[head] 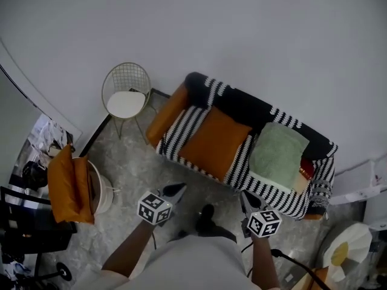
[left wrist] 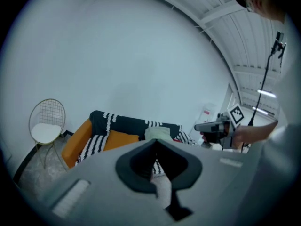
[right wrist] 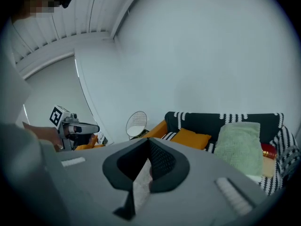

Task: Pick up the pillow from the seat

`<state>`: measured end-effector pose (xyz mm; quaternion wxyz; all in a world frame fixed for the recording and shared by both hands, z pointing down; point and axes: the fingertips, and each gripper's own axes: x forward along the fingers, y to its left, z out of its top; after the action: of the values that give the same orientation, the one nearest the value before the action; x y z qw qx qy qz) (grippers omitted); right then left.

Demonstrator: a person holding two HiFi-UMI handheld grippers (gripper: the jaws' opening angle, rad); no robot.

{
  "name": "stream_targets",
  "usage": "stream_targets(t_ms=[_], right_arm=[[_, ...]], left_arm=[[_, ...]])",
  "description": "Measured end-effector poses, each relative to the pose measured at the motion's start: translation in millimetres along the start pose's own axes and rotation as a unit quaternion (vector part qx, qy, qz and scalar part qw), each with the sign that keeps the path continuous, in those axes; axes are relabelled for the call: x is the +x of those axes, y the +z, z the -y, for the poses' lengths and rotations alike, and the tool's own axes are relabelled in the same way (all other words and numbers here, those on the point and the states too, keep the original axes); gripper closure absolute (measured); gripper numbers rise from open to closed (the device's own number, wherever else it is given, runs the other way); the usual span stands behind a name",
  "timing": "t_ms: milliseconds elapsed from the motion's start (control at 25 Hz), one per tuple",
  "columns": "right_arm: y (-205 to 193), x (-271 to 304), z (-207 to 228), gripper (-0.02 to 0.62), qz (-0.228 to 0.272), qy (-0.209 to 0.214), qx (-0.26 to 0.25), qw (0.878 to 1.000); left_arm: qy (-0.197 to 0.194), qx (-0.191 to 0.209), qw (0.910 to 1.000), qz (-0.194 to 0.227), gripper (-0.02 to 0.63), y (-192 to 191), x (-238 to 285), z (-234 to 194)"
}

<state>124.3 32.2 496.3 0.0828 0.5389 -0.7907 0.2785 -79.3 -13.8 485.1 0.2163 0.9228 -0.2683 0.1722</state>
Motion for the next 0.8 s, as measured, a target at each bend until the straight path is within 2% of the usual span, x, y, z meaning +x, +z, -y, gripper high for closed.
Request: stream_targets(t_ms=[360,800], right_arm=[[61,59,64,0.591,-0.003,0.021,-0.015,1.000],[96,108,118,0.592,-0.024,0.040,-0.027,0.999]], left_arm=[[0.027,0.005,0.9996,0.002,0.603,52,66,-50],[0.057,-0.002,0.9983,0.015,0.603,97,126,-94]])
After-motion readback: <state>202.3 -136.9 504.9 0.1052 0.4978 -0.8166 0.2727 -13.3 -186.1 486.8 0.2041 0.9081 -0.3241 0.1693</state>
